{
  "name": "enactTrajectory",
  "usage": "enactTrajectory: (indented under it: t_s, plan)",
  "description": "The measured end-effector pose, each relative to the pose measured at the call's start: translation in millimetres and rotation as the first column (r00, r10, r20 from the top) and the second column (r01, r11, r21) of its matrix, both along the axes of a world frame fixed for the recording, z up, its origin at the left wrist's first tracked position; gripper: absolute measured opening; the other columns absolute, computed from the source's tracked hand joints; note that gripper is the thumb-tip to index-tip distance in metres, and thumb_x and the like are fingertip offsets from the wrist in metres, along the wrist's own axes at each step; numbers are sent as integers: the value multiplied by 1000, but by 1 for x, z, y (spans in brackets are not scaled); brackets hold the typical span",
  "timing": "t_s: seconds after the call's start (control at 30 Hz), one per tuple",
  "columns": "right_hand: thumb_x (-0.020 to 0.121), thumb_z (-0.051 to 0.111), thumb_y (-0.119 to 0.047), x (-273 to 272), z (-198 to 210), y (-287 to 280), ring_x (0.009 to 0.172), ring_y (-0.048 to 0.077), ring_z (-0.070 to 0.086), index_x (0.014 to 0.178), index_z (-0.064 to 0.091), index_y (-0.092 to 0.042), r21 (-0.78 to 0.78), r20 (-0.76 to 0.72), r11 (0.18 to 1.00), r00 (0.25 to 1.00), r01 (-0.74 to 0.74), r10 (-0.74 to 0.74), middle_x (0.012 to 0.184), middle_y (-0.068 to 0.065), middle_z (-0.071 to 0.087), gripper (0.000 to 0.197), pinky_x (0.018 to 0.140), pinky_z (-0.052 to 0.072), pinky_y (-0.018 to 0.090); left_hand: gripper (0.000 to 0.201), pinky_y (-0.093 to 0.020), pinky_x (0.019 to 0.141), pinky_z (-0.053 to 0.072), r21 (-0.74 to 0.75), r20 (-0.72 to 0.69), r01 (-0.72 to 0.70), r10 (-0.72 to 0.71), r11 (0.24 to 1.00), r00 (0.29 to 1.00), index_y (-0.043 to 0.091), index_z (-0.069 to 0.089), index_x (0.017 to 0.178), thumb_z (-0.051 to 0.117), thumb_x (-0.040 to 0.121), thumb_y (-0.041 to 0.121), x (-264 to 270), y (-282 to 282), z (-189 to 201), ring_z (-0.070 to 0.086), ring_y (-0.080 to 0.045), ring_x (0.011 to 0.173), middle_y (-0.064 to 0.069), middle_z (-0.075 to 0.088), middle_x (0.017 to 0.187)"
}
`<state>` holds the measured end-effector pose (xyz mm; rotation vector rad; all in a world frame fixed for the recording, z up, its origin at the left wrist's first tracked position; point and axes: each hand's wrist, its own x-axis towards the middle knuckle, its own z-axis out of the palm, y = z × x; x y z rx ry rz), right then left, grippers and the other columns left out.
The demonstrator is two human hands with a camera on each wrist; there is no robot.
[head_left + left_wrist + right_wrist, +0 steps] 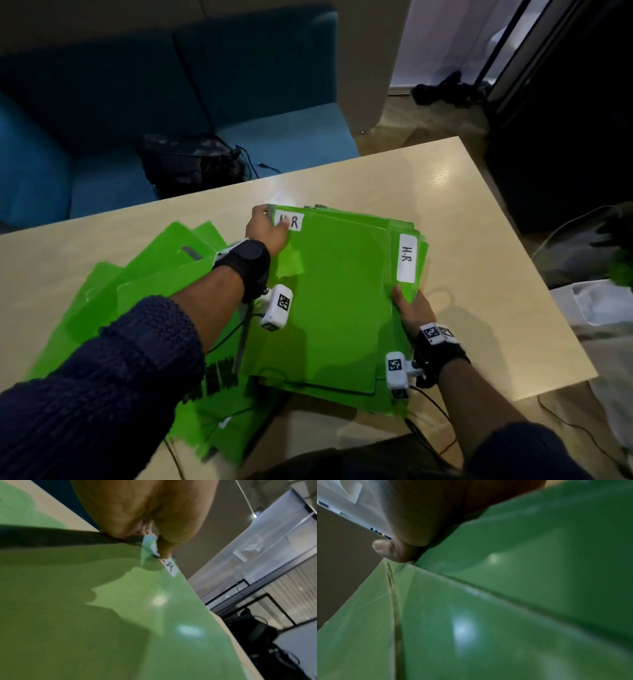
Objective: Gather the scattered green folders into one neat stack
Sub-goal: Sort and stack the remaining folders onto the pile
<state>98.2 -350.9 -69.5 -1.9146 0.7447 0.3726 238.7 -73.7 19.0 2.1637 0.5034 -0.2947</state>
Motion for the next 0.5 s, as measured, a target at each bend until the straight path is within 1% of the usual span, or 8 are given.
enactTrajectory:
  t_s: [0.1, 0.2, 0.23, 0.27, 0.3, 0.33, 0.43, 0.5]
  plan:
    - [80, 48, -73, 1, 8, 2, 111, 37, 61, 137, 51, -9, 33, 1, 999, 1000, -22, 22, 128, 19, 63, 85, 95, 47, 44, 66, -31, 102, 40, -102, 50, 105, -100, 989, 994, 7, 24, 148, 61, 93, 13, -5, -10, 3, 49, -26, 126, -8, 47, 141]
    - [67, 33, -90, 3, 16, 6, 107, 29, 56, 141, 44, -9, 78, 12, 997, 1000, -10, 9, 124, 14, 59, 110, 91, 41, 36, 51, -32, 85, 43, 130, -59, 209, -203, 969, 977, 3, 41, 135, 62, 92, 22, -17, -3, -6, 56, -30, 113, -13, 55, 133]
    - [68, 35, -89, 3, 15, 7, 104, 26, 54, 141, 43, -10, 104, 22, 995, 1000, 1, -3, 123, 14, 59, 108, 90, 40, 35, 44, -31, 78, 44, 164, -142, 214, -192, 963, 971, 6, 47, 129, 60, 93, 28, -24, 0, -11, 59, -30, 103, -13, 60, 127]
    - [77, 43, -80, 3, 15, 7, 101, 25, 54, 139, 44, -9, 125, 28, 992, 999, 18, -22, 124, 16, 60, 94, 87, 40, 33, 41, -30, 74, 45, 153, -208, 206, -173, 966, 963, 9, 51, 126, 58, 94, 32, -31, 2, -15, 60, -28, 94, -12, 63, 121]
    - [84, 51, -68, 3, 17, 9, 97, 25, 55, 135, 46, -10, 134, 39, 991, 999, 29, -34, 124, 18, 61, 78, 85, 41, 33, 40, -29, 73, 46, 115, -240, 195, -163, 974, 957, 13, 52, 127, 58, 94, 34, -38, 2, -20, 61, -27, 89, -9, 66, 117]
    - [81, 58, -66, 3, 17, 9, 94, 26, 57, 129, 49, -13, 142, 44, 989, 998, 37, -44, 121, 18, 64, 73, 83, 44, 34, 43, -29, 73, 49, 74, -230, 185, -163, 980, 959, 17, 51, 130, 59, 93, 35, -43, 1, -24, 63, -26, 89, -7, 67, 115]
    - [45, 59, -93, 0, 8, 5, 94, 28, 64, 125, 52, -17, 125, 38, 992, 999, 8, -13, 111, 10, 67, 110, 84, 52, 42, 55, -29, 80, 52, -35, -162, 284, -286, 958, 944, 29, 39, 141, 62, 91, 34, -51, -9, -24, 65, -25, 97, 1, 64, 120]
    - [56, 68, -79, -1, 10, 4, 95, 27, 66, 132, 51, -18, 170, 24, 985, 1000, 0, -4, 115, 7, 67, 98, 78, 55, 39, 58, -29, 83, 49, -43, -171, 380, -382, 924, 908, 29, 34, 145, 60, 93, 35, -50, -14, -20, 63, -26, 103, 2, 61, 123]
